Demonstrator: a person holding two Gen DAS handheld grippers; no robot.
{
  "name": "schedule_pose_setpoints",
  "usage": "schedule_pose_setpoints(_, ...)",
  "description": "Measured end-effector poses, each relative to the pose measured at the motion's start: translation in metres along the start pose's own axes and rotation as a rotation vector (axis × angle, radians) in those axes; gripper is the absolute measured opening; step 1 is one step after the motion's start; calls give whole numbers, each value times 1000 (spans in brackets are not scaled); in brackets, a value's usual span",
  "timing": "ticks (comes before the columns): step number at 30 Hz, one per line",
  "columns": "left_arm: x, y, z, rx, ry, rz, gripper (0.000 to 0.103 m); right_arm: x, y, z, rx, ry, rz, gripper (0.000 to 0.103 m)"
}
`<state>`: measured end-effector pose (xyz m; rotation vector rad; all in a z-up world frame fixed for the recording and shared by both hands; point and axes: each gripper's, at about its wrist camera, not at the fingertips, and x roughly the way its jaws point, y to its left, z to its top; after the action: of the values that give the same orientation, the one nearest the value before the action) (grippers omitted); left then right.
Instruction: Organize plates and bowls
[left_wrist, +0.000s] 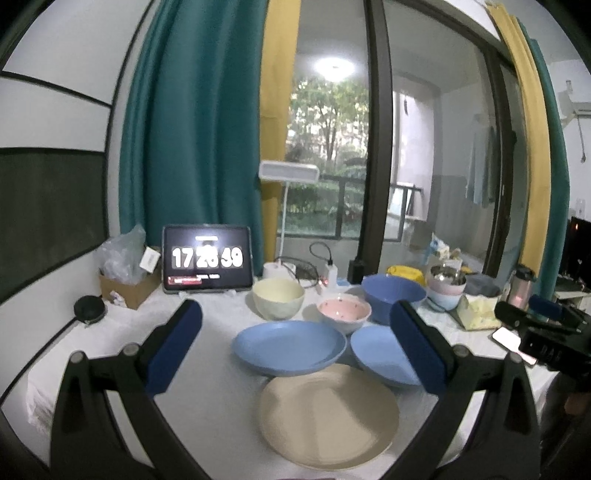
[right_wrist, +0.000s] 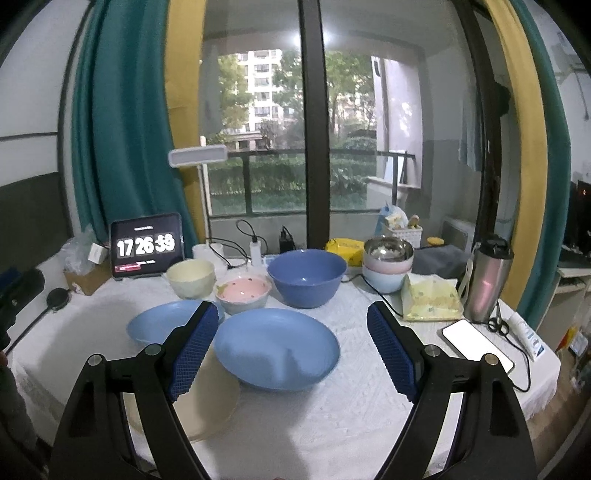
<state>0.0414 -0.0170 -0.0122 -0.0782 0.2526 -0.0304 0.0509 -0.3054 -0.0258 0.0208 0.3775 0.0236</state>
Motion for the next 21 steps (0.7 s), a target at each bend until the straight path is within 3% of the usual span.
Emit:
schedule_pose_setpoints(12, 85, -36, -23, 71, 199, -20, 102, 63, -43, -14, 60, 109, -29, 86)
schedule_pose_setpoints(21, 143, -75, -43, 138, 332, -35, 102, 119, -69, -28, 90, 204, 2, 86)
